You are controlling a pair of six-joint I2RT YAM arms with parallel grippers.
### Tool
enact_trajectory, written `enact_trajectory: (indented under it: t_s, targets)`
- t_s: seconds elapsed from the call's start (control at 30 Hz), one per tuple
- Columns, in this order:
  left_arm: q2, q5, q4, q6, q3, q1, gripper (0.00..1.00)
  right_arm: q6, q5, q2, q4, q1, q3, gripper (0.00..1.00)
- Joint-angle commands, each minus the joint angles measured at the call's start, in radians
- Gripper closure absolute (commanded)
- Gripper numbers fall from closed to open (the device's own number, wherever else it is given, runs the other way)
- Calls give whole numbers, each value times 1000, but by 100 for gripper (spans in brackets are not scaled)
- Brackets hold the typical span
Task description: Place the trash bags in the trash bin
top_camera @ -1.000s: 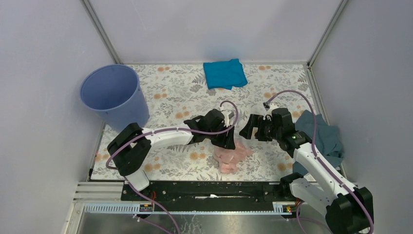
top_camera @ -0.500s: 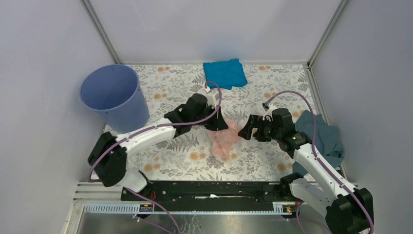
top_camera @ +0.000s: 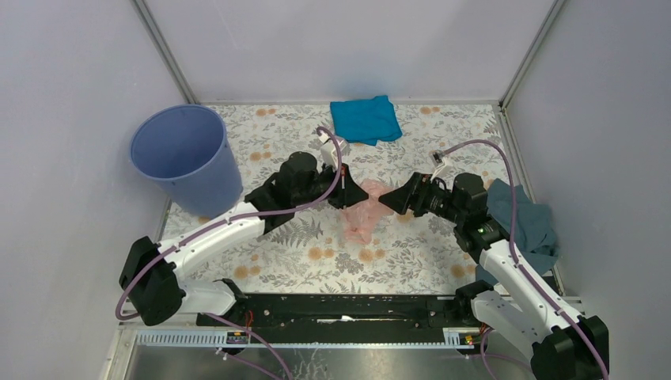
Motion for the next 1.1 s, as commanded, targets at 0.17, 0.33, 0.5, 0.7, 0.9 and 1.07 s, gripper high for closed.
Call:
enact_trajectory:
  t_s: [0.17, 0.33, 0.5, 0.7, 0.9, 1.07]
  targets:
    - [-103, -15, 54, 63, 0, 1, 73, 65, 37, -10, 119, -3, 11, 100]
    - [-184, -120, 49, 82, -23, 10, 23, 35, 78, -47, 31, -3, 8, 100]
    - [-249, -244, 100, -19, -98, 72, 1, 99, 71, -106, 91, -4, -4, 100]
    - [-196, 48, 286, -239, -148, 254, 1, 47, -50, -110, 154, -4, 103, 100]
    - [-127, 462, 1072, -643, -270, 430, 1, -169, -109, -147, 13, -5, 254, 100]
    - [-71, 541, 1155, -694, -241, 415, 1, -257, -106, -220, -4, -4, 277, 100]
